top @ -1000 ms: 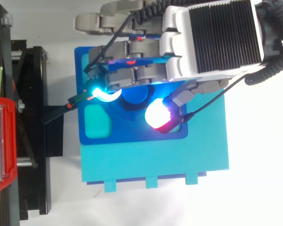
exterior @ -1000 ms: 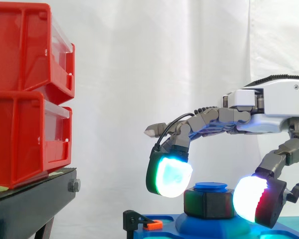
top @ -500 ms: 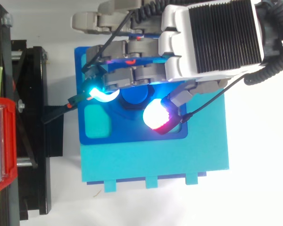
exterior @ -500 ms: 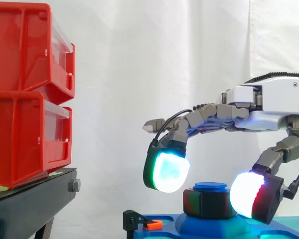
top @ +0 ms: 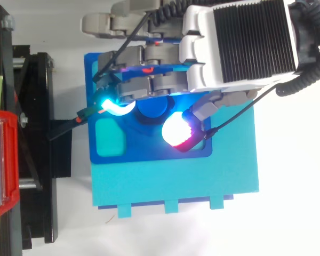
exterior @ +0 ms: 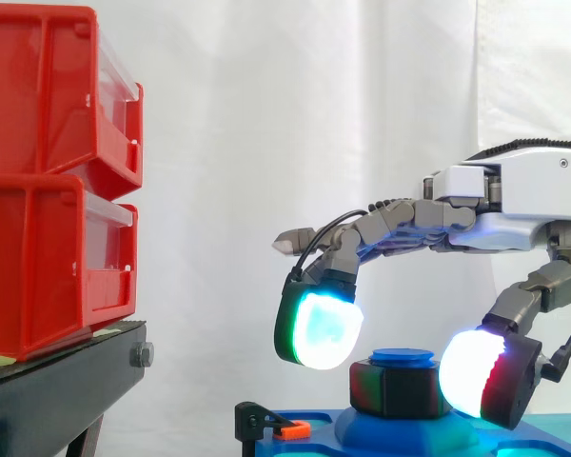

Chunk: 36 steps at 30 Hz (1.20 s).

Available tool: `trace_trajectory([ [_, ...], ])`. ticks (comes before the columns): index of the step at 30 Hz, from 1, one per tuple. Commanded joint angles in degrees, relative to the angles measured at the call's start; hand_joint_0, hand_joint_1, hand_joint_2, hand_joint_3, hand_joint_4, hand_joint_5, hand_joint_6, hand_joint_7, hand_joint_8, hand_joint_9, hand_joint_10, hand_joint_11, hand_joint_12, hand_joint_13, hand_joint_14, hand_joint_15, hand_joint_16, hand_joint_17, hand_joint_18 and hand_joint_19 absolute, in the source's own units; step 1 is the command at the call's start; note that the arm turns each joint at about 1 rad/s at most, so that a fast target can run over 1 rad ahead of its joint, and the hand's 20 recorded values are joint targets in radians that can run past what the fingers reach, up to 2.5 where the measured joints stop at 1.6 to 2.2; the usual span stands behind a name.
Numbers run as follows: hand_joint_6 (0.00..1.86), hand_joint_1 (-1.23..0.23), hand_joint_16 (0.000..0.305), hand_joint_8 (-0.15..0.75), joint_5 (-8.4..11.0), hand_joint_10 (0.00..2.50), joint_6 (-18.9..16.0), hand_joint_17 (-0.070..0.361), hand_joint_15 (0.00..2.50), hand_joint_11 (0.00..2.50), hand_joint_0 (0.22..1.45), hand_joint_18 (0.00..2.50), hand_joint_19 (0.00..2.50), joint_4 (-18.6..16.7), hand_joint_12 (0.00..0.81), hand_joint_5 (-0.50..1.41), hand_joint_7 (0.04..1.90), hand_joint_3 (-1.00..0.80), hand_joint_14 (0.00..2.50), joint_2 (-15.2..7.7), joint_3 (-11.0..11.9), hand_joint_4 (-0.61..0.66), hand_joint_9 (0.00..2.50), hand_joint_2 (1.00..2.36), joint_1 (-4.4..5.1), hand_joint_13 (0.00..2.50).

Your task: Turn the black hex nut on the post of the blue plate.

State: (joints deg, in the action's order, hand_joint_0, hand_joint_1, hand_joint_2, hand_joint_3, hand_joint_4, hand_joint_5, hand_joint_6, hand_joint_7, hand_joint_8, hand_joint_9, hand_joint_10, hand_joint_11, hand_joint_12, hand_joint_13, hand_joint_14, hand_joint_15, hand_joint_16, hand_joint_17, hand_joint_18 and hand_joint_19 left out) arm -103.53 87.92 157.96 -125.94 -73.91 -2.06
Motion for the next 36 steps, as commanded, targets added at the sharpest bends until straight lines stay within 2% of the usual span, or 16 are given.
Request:
trace_trajectory([
  [1, 0.50, -0.69, 0.037, 0.056, 0.00, 0.73, 0.0, 0.082, 0.07, 0.15, 0.40, 0.16, 0.23, 0.2, 0.229, -0.29, 0.86, -0.50, 0.00, 0.0, 0.0, 0.15, 0.00, 1.00, -0.05, 0.05],
  [36, 0.50, -0.68, 0.037, 0.059, 0.18, 0.81, 0.1, 0.083, 0.08, 0.11, 0.40, 0.17, 0.23, -0.6, 0.231, -0.29, 0.86, -0.50, 0.00, 0.1, -0.7, 0.17, 0.00, 1.00, -0.40, 0.06],
])
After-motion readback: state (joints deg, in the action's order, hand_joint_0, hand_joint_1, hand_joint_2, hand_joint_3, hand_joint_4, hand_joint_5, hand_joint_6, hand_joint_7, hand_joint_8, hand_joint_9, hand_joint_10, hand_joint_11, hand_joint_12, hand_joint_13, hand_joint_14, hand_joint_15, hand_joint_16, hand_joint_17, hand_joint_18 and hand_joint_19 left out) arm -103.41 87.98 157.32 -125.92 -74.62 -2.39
